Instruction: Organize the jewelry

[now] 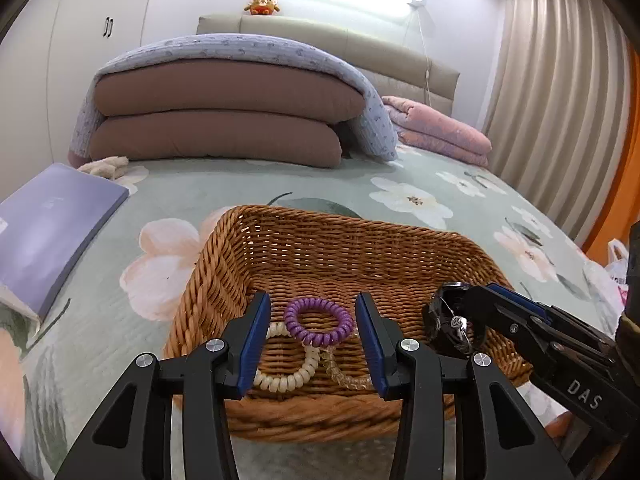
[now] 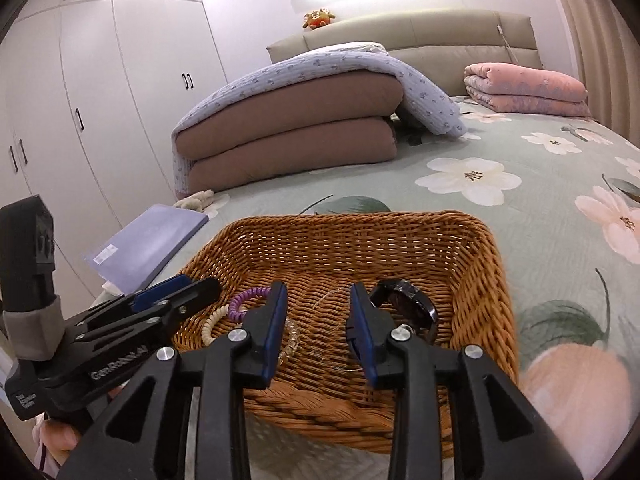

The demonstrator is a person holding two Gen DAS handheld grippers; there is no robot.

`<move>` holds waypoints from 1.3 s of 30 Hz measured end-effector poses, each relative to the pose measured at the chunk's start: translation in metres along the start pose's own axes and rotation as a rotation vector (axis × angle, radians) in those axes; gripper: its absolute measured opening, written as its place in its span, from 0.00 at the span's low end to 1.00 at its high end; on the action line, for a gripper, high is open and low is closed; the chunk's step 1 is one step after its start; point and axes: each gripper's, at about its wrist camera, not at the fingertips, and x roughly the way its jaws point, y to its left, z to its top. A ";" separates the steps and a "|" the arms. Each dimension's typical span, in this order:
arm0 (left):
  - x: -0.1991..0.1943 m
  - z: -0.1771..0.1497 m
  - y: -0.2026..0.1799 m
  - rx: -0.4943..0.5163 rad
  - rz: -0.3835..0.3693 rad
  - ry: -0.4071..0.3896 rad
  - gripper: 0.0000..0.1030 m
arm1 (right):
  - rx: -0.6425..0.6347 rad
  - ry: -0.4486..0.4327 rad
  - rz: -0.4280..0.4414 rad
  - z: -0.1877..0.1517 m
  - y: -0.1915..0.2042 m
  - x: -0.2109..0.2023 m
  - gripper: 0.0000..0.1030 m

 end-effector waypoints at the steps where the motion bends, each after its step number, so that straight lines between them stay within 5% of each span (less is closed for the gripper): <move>1: -0.004 -0.002 0.000 -0.002 -0.002 -0.006 0.44 | 0.000 -0.012 -0.004 0.000 0.000 -0.005 0.34; 5: -0.028 -0.005 0.002 -0.030 -0.045 -0.017 0.45 | -0.028 -0.067 -0.028 -0.003 0.009 -0.035 0.34; 9: -0.062 -0.012 0.003 -0.064 -0.094 -0.042 0.61 | -0.062 -0.076 -0.019 -0.014 0.021 -0.066 0.46; 20: -0.130 -0.053 0.002 -0.011 -0.085 -0.045 0.61 | -0.066 -0.039 -0.011 -0.048 0.007 -0.127 0.48; 33: -0.127 -0.099 -0.004 0.017 -0.100 -0.004 0.61 | -0.010 -0.042 -0.067 -0.087 -0.028 -0.150 0.48; 39: -0.101 -0.109 0.001 0.009 -0.153 0.127 0.61 | -0.003 0.017 -0.092 -0.093 -0.034 -0.131 0.48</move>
